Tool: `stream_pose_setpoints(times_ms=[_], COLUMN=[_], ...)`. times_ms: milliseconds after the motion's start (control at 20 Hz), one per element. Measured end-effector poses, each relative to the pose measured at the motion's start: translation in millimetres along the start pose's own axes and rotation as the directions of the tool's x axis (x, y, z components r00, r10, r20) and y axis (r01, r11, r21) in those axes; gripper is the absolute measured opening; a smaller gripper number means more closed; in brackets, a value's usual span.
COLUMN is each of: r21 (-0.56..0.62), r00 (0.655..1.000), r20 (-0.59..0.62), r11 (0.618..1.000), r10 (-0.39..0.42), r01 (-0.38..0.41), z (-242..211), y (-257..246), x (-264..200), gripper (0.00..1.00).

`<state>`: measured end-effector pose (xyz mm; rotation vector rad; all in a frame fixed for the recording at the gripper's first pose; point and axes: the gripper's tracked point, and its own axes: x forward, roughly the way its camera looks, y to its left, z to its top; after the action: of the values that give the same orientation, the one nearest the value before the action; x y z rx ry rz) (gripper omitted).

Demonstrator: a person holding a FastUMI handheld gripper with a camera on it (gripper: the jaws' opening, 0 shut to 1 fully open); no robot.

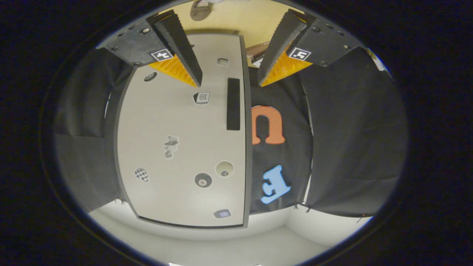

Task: Open the shoe cabinet door, grab the shoes and put them into the shoe cabinet, then close the shoe cabinet door.

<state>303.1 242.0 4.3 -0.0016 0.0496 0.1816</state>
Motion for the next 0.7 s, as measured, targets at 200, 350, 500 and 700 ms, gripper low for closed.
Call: stream_pose_setpoints(times_ms=[200,350,500,700], r21=[-0.017,0.010,0.043,0.020], r00=[1.000,0.999,0.998,0.995], r20=[-0.014,-0.041,-0.067,-0.082], r11=[1.000,1.000,0.999,0.998], r10=[-0.021,-0.029,-0.018,-0.054], r01=[0.020,0.029,0.021,0.056], z=[4,1,-2,-4], y=[-1,-5,-4,-3], x=[70,97,110,114], gripper=[0.92,0.83,0.61,0.39])
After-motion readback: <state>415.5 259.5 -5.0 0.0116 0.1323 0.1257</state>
